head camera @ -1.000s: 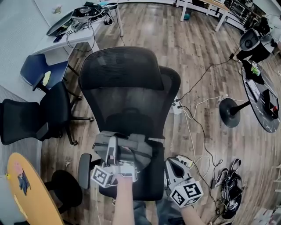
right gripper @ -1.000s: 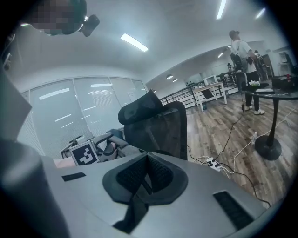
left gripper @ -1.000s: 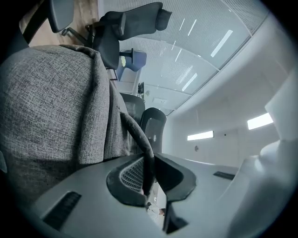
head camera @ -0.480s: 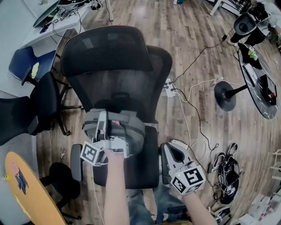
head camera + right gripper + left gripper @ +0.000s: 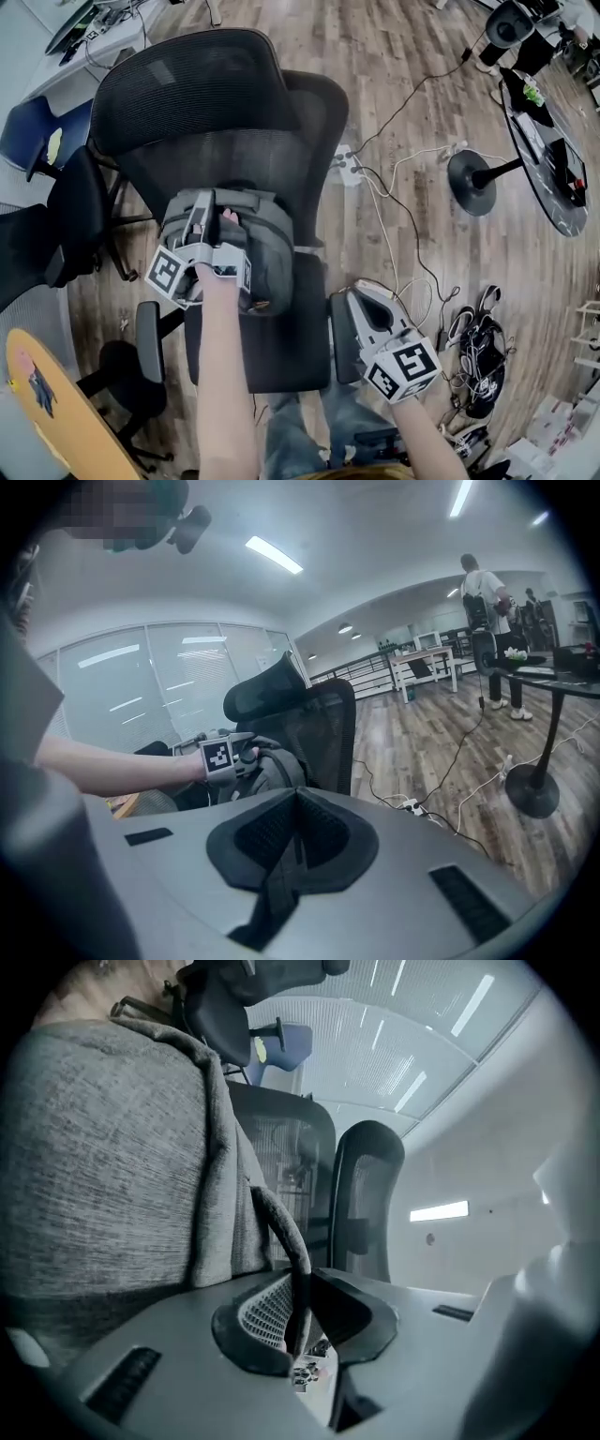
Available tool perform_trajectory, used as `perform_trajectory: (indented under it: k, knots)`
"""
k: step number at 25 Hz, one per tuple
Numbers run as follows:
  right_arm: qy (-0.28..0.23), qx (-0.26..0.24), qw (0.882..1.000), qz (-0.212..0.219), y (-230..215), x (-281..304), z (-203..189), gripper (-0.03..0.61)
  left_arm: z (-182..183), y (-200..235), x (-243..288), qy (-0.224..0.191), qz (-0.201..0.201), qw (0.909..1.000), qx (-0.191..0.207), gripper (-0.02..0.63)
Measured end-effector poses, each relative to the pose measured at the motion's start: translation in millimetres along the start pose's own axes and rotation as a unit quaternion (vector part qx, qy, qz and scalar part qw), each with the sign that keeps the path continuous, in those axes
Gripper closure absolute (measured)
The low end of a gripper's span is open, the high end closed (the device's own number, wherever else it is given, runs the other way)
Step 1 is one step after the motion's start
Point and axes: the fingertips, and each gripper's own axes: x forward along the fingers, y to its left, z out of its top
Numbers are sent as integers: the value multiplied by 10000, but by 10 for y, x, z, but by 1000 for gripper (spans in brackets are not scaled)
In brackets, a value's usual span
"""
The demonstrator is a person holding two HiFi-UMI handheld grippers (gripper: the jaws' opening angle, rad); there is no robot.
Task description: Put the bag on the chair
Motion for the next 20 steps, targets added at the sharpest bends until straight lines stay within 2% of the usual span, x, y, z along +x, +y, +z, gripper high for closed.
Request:
perform_trajectory:
  k: [2, 4, 7, 10, 13, 17, 20]
  knots:
    - [21, 0, 10000, 26, -28, 12, -11, 566, 9, 152, 63, -2, 284, 9996, -88, 523]
    - [50, -10, 10000, 55, -49, 9, -22, 566, 28, 317, 37, -115, 469, 9985, -247, 556]
    - [78, -40, 9999, 71, -75, 8, -23, 566, 42, 391, -33, -193, 428, 9987, -208, 558]
    - [55, -74, 10000, 29, -105, 22, 4, 566, 44, 343, -65, -212, 329, 9991, -136, 527]
    - [22, -140, 9999, -4, -96, 26, 61, 566, 0, 204, -117, -91, 195, 9998, -55, 525]
    - [-48, -262, 9996, 22, 42, -13, 174, 566, -139, -135, -265, 266, 126, 9976, 633, 583]
    - [-157, -328, 9993, 15, 175, -63, 290, 566, -248, -484, -427, 525, 27, 9887, 1403, 591]
